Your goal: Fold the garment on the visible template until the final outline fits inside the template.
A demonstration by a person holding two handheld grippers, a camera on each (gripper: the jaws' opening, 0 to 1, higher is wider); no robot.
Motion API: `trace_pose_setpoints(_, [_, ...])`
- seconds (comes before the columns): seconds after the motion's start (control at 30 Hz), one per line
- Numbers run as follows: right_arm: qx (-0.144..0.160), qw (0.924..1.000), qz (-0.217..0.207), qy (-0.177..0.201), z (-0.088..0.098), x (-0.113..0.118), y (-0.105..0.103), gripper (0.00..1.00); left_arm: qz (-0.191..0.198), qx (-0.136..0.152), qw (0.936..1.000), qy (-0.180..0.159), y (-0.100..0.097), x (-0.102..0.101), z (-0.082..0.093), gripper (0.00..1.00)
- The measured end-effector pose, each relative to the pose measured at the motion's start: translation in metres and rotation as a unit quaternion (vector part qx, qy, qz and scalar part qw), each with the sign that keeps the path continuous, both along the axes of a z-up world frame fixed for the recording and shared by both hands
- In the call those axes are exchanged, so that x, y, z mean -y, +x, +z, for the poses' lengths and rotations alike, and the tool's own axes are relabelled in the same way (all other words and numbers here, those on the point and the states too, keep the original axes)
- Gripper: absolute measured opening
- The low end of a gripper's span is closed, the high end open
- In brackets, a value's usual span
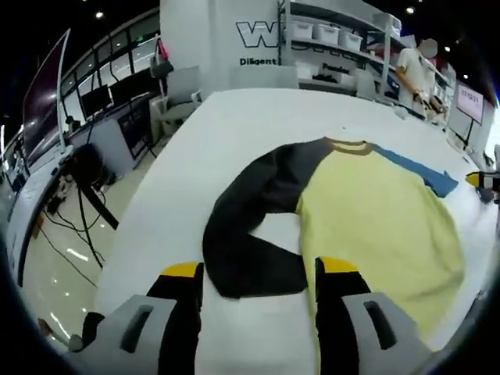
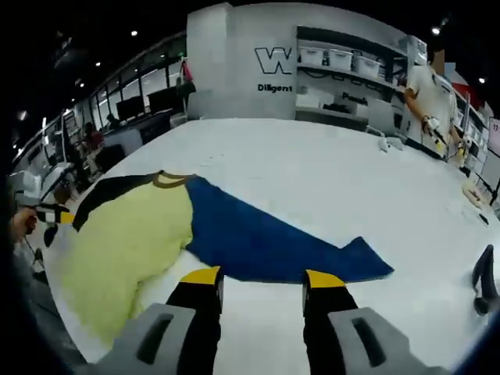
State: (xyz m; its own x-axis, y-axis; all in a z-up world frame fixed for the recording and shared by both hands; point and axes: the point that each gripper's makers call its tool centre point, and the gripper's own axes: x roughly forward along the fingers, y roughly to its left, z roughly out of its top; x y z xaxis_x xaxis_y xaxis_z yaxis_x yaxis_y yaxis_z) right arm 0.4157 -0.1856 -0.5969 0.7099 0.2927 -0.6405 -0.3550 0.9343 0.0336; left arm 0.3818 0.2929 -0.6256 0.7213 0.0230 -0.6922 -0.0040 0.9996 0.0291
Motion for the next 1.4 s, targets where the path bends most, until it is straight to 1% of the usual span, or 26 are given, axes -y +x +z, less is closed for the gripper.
trace_pose_setpoints(0.03, [-0.016,0.9997,0.017,0.009,-0.005,-0.015,-0.014,0.39,-0.007,-0.001,1.0000,-0.005,-0.005,0.005,0.000,0.61])
trace_pose_setpoints(0.07, [-0.021,0.9994,0.025,0.015,-0.008,-0.023,-0.021,0.40,-0.009,-0.003,0.9999,-0.011,-0.008,0.007,-0.001,0.62])
trace_pose_setpoints(0.1, [-0.027,0.9986,0.042,0.021,-0.011,-0.033,-0.029,0.41,-0.011,-0.003,0.9998,-0.016,-0.009,0.009,0.000,0.63])
trace_pose_setpoints(0.13, [-0.038,0.9979,0.047,0.023,-0.015,-0.040,-0.039,0.42,-0.013,-0.002,0.9997,-0.018,-0.011,0.011,0.000,0.64])
trace_pose_setpoints(0.2, [-0.043,0.9967,0.066,0.022,-0.018,-0.049,-0.048,0.41,-0.021,-0.003,0.9996,-0.019,-0.013,0.015,0.001,0.66])
trace_pose_setpoints(0.23, [-0.048,0.9964,0.067,0.020,-0.022,-0.053,-0.056,0.41,-0.029,-0.002,0.9993,-0.022,-0.016,0.019,0.003,0.67])
trace_pose_setpoints(0.3, [-0.055,0.9947,0.080,0.034,-0.024,-0.062,-0.064,0.41,-0.034,-0.001,0.9991,-0.025,-0.018,0.022,0.005,0.69])
trace_pose_setpoints(0.33, [-0.060,0.9942,0.079,0.041,-0.025,-0.067,-0.069,0.41,-0.039,0.000,0.9988,-0.029,-0.019,0.026,0.006,0.70])
trace_pose_setpoints(0.4, [-0.069,0.9925,0.093,0.038,-0.031,-0.074,-0.077,0.43,-0.045,0.004,0.9984,-0.033,-0.020,0.029,0.007,0.73])
trace_pose_setpoints(0.43, [-0.072,0.9922,0.094,0.039,-0.033,-0.076,-0.079,0.45,-0.047,0.002,0.9981,-0.039,-0.023,0.033,0.007,0.74])
trace_pose_setpoints(0.47, [-0.080,0.9912,0.098,0.039,-0.037,-0.079,-0.084,0.47,-0.051,0.000,0.9979,-0.040,-0.025,0.035,0.006,0.75])
trace_pose_setpoints(0.53, [-0.086,0.9906,0.102,0.031,-0.045,-0.082,-0.088,0.50,-0.056,0.000,0.9976,-0.039,-0.029,0.038,0.007,0.76])
trace_pose_setpoints(0.57, [-0.092,0.9899,0.104,0.030,-0.047,-0.084,-0.092,0.50,-0.059,0.000,0.9974,-0.040,-0.028,0.036,0.007,0.76])
trace_pose_setpoints(0.63, [-0.092,0.9898,0.104,0.033,-0.050,-0.087,-0.094,0.49,-0.061,-0.001,0.9973,-0.041,-0.031,0.037,0.007,0.77])
trace_pose_setpoints(0.73, [-0.097,0.9894,0.105,0.023,-0.057,-0.090,-0.099,0.47,-0.063,-0.003,0.9971,-0.042,-0.038,0.038,0.006,0.76])
trace_pose_setpoints(0.83, [-0.097,0.9894,0.107,0.015,-0.061,-0.093,-0.103,0.43,-0.067,-0.007,0.9967,-0.044,-0.046,0.040,0.003,0.75])
trace_pose_setpoints(0.93, [-0.094,0.9894,0.111,-0.006,-0.066,-0.092,-0.104,0.37,-0.070,-0.016,0.9964,-0.046,-0.057,0.043,-0.001,0.74])
trace_pose_setpoints(1.07, [-0.098,0.9886,0.113,-0.019,-0.073,-0.094,-0.108,0.27,-0.071,-0.022,0.9961,-0.047,-0.066,0.045,-0.005,0.72])
trace_pose_setpoints(1.13, [-0.094,0.9876,0.118,-0.042,-0.074,-0.091,-0.109,0.22,-0.070,-0.027,0.9960,-0.047,-0.070,0.045,-0.007,0.70])
trace_pose_setpoints(1.17, [-0.094,0.9866,0.122,-0.054,-0.076,-0.089,-0.110,0.17,-0.071,-0.029,0.9959,-0.047,-0.072,0.045,-0.008,0.69])
trace_pose_setpoints(1.2, [-0.097,0.9867,0.119,-0.052,-0.078,-0.090,-0.112,0.13,-0.072,-0.030,0.9959,-0.046,-0.073,0.045,-0.008,0.68])
trace_pose_setpoints(1.27, [-0.102,0.9865,0.118,-0.050,-0.081,-0.090,-0.114,0.09,-0.077,-0.033,0.9956,-0.042,-0.077,0.047,-0.008,0.66])
trace_pose_setpoints(1.3, [-0.094,0.9878,0.113,-0.052,-0.079,-0.089,-0.114,0.07,-0.078,-0.035,0.9955,-0.040,-0.079,0.047,-0.009,0.65])
trace_pose_setpoints(1.33, [-0.102,0.9870,0.112,-0.055,-0.079,-0.087,-0.115,0.05,-0.079,-0.037,0.9954,-0.038,-0.081,0.047,-0.009,0.64])
trace_pose_setpoints(1.37, [-0.094,0.9873,0.113,-0.060,-0.078,-0.086,-0.114,0.01,-0.081,-0.038,0.9953,-0.037,-0.084,0.047,-0.009,0.63])
trace_pose_setpoints(1.4, [-0.096,0.9872,0.112,-0.061,-0.079,-0.086,-0.114,0.00,-0.084,-0.040,0.9950,-0.037,-0.086,0.048,-0.010,0.62])
